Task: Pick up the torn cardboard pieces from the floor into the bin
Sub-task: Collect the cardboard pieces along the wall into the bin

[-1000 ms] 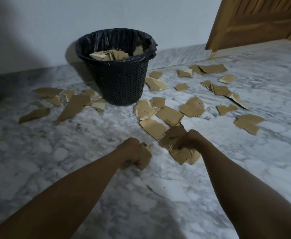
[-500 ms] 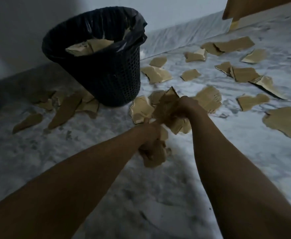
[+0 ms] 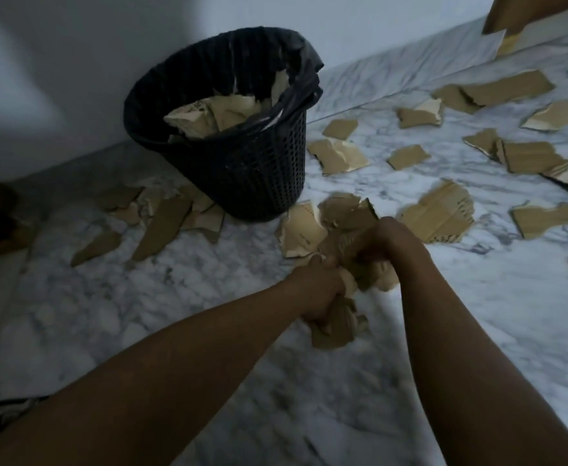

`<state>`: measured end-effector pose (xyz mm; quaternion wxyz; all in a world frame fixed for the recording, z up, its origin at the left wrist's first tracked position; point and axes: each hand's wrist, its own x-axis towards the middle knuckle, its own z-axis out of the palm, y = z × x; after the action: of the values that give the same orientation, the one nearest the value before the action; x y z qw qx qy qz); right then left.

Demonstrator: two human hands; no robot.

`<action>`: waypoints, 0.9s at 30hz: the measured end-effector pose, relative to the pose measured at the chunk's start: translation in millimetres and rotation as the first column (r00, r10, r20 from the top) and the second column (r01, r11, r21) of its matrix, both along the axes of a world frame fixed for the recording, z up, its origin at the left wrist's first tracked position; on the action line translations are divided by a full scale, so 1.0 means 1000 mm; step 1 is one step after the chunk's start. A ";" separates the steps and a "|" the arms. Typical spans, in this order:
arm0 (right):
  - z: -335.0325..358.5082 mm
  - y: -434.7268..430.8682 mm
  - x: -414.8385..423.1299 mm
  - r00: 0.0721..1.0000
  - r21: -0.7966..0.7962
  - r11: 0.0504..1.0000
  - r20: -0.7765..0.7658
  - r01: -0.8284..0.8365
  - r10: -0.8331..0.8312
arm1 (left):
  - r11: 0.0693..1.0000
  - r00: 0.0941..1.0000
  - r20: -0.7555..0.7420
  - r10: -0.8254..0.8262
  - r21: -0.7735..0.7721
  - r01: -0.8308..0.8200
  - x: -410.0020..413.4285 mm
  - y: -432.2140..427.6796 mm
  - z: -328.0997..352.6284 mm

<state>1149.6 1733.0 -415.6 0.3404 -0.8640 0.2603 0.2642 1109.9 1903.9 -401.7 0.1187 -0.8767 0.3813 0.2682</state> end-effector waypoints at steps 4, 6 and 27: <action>0.025 -0.001 -0.038 0.999 0.024 0.999 -0.029 -0.043 0.044 | 0.996 0.999 -0.027 -0.032 -0.084 0.029 -0.005 0.007 0.003; 0.029 -0.004 -0.056 0.998 0.016 0.999 -0.037 -0.047 0.048 | 0.991 0.998 -0.010 -0.062 -0.117 0.060 -0.007 0.016 0.008; -0.003 0.158 0.016 0.964 0.025 0.967 0.074 0.254 -0.255 | 0.985 0.928 -0.343 0.143 0.137 -0.101 0.092 0.155 0.006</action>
<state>1165.3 1891.2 -418.4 0.3878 -0.8304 0.3538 0.1869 1201.9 2058.5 -395.8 0.0827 -0.8283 0.3246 0.4492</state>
